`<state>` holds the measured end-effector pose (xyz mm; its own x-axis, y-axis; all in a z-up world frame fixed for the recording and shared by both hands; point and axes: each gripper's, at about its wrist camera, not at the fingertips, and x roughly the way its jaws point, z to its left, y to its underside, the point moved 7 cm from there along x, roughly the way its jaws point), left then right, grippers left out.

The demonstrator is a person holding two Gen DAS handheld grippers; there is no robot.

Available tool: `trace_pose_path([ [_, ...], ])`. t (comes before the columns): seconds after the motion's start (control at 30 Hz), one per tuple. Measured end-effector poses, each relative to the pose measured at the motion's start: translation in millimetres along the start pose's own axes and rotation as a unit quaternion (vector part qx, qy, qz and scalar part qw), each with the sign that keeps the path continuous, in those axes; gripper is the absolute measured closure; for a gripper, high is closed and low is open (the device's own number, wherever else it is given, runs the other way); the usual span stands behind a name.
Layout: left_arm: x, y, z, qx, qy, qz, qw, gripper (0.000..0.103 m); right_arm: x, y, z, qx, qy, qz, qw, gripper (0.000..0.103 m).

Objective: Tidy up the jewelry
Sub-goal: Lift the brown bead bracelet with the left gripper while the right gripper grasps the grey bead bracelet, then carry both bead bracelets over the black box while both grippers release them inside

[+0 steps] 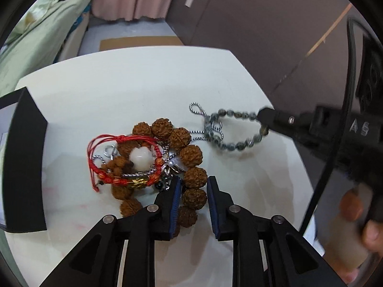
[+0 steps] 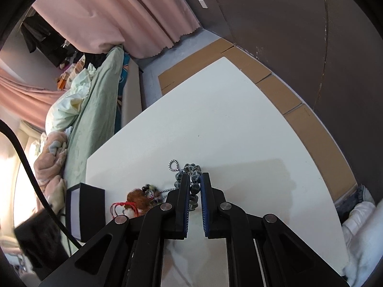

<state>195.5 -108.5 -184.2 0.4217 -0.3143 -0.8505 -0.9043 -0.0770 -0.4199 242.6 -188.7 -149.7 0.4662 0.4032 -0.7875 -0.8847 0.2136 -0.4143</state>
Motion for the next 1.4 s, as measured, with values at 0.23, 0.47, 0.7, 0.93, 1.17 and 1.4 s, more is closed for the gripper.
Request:
trace_pose_path([
  [0.23, -3, 4, -2, 0.021, -0.035, -0.005, 0.9991, 0.083, -4, -3, -1, 0.001, -0.002, -0.001, 1.0, 0.093],
  [0.47, -59, -14, 3, 0.006, -0.011, -0.078, 0.9969, 0.083, -15, -4, 3, 0.002, -0.027, -0.009, 1.0, 0.093],
  [0.7, -112, -21, 27, -0.033, 0.019, -0.136, 0.9899, 0.083, -30, 3, 17, -0.01, -0.06, -0.03, 0.998, 0.093],
  [0.93, -156, -19, 35, -0.041, 0.036, -0.183, 0.9815, 0.083, -49, 8, 27, -0.009, -0.095, -0.055, 0.994, 0.093],
  [1.17, -185, -19, 46, -0.056, 0.055, -0.212, 0.974, 0.083, -66, 14, 50, -0.015, -0.146, -0.081, 0.986, 0.093],
  [1.4, -222, -18, 53, -0.063, 0.074, -0.255, 0.962, 0.083, -76, 22, 82, -0.029, -0.195, -0.097, 0.975, 0.093],
])
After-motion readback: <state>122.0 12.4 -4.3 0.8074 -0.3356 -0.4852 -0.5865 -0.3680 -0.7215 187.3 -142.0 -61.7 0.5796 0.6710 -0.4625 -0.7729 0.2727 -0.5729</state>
